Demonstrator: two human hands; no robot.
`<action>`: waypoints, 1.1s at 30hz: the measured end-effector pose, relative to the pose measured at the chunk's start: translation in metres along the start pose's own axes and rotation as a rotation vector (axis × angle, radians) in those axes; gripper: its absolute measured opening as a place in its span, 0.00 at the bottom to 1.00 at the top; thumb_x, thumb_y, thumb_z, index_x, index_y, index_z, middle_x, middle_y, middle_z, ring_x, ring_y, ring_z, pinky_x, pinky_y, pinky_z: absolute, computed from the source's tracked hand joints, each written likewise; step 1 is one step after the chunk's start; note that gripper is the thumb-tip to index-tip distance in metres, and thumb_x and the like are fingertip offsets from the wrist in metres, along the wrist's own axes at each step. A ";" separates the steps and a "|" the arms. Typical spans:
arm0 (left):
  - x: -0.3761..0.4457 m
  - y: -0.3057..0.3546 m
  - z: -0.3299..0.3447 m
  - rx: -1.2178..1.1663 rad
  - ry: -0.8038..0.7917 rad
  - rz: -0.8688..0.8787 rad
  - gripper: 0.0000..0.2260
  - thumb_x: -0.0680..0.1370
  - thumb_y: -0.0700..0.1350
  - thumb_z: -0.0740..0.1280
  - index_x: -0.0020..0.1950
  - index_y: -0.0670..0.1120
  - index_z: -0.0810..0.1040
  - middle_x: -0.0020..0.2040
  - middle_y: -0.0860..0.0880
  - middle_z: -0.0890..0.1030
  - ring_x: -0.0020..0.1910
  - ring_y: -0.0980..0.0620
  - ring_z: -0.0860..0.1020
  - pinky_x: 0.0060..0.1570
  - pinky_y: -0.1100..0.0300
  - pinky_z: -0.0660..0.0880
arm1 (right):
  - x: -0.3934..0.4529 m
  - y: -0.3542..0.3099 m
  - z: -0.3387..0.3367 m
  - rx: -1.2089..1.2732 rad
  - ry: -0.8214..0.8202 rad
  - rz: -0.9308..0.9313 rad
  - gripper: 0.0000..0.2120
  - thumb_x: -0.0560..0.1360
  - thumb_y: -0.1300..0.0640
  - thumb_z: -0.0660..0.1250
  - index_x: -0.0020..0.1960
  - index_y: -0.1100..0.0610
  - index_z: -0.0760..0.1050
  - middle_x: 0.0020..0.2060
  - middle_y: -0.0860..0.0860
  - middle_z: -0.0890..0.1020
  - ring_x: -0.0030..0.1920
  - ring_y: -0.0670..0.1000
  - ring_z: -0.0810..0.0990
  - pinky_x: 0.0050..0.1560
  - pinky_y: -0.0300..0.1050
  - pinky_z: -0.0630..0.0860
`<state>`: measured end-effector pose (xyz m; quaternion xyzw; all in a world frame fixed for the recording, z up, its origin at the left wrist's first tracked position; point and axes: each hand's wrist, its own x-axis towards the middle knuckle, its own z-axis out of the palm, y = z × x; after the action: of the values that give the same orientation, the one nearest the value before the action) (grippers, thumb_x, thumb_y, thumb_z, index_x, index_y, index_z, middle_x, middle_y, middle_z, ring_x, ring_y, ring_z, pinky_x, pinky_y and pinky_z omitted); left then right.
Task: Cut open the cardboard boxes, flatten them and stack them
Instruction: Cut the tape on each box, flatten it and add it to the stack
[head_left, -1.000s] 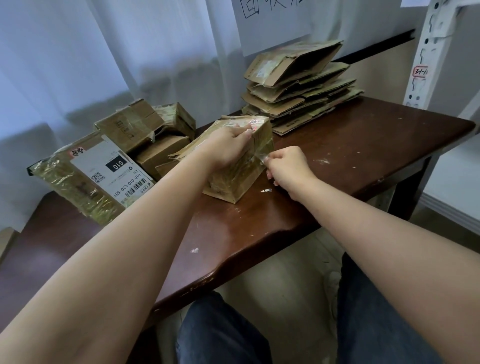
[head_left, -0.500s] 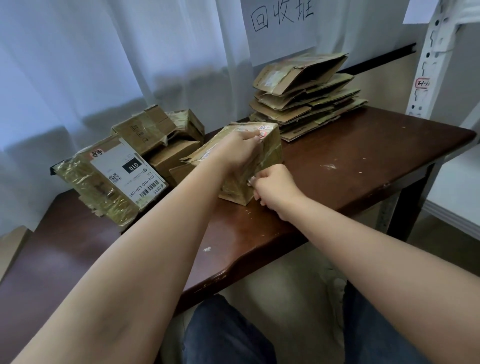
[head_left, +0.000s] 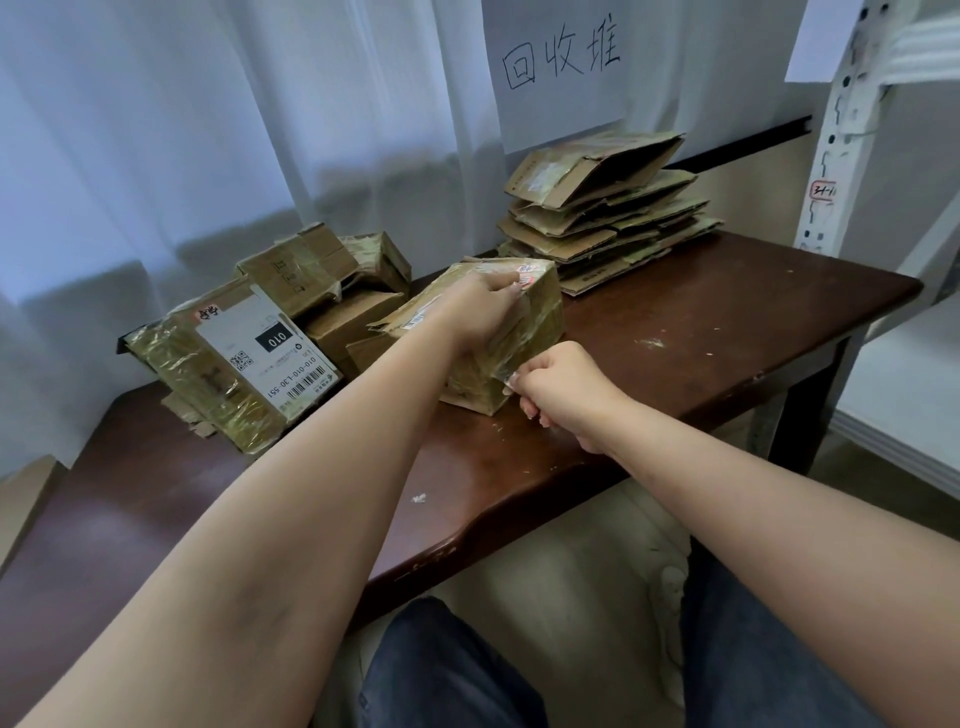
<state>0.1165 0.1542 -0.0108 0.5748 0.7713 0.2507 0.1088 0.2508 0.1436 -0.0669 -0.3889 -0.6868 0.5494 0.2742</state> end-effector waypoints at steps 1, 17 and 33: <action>0.001 -0.001 0.000 0.000 -0.004 0.001 0.18 0.83 0.51 0.56 0.72 0.52 0.70 0.73 0.50 0.69 0.71 0.49 0.67 0.64 0.61 0.62 | -0.001 -0.001 -0.002 0.001 -0.014 -0.002 0.11 0.76 0.62 0.63 0.40 0.67 0.79 0.21 0.52 0.72 0.17 0.46 0.64 0.27 0.39 0.62; -0.013 -0.021 -0.024 0.080 -0.151 0.265 0.21 0.77 0.53 0.69 0.67 0.48 0.75 0.66 0.53 0.76 0.67 0.57 0.71 0.68 0.64 0.63 | 0.015 0.023 -0.062 -0.060 0.188 -0.001 0.08 0.79 0.58 0.59 0.43 0.57 0.73 0.26 0.53 0.81 0.24 0.52 0.79 0.28 0.44 0.76; -0.045 -0.049 -0.030 0.287 0.139 0.370 0.26 0.72 0.63 0.66 0.61 0.47 0.80 0.60 0.49 0.81 0.59 0.49 0.79 0.58 0.50 0.75 | 0.033 0.011 -0.054 -0.209 0.408 -0.250 0.08 0.76 0.46 0.65 0.49 0.49 0.70 0.39 0.46 0.76 0.42 0.49 0.76 0.42 0.45 0.70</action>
<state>0.0765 0.0936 -0.0158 0.6972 0.6862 0.1934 -0.0750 0.2784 0.2017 -0.0663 -0.4301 -0.7130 0.3474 0.4311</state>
